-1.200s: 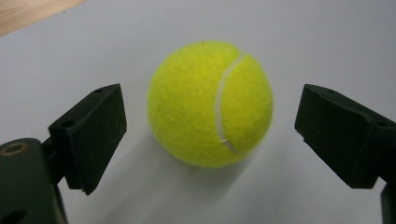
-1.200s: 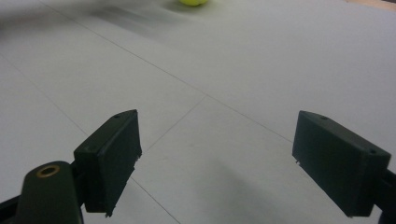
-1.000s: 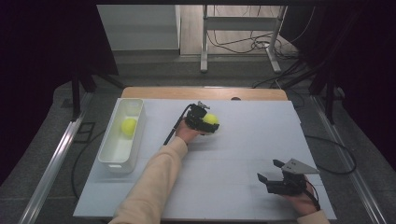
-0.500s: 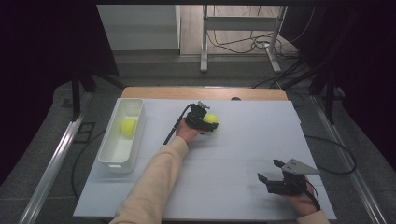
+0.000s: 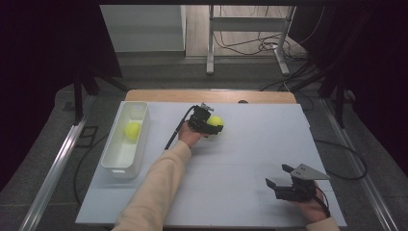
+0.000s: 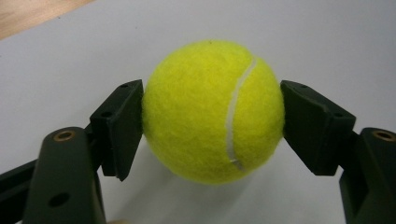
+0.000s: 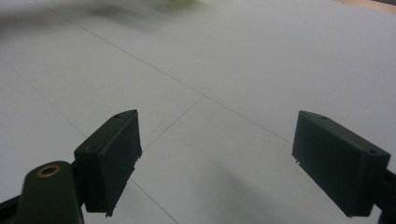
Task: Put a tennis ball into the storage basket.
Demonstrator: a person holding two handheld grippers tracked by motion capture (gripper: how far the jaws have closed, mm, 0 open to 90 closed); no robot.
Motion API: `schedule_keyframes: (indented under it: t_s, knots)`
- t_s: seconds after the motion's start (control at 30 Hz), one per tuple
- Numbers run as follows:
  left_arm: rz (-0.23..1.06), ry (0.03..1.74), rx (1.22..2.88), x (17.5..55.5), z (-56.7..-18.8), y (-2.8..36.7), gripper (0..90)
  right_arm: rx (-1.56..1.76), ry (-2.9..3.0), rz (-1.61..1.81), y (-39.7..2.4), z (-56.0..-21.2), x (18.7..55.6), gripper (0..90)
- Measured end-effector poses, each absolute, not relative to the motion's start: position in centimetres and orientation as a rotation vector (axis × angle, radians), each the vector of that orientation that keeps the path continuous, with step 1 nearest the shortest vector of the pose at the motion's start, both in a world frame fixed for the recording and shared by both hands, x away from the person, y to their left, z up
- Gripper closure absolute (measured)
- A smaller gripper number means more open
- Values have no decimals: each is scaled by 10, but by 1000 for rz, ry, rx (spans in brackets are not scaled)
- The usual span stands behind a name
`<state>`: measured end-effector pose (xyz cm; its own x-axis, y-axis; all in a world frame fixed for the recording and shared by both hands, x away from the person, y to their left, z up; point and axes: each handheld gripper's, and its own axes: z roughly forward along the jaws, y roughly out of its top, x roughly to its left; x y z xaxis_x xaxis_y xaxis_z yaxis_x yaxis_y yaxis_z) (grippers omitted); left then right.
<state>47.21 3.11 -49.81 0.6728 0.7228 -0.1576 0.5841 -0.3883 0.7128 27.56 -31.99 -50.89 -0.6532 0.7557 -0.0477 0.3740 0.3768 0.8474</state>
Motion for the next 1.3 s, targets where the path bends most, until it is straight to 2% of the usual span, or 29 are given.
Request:
schedule_keyframes:
  t_s: [1.3]
  knots:
    - [254,946,2033,424,-476,67,264,979,2211,1193,-318,-509,275,164]
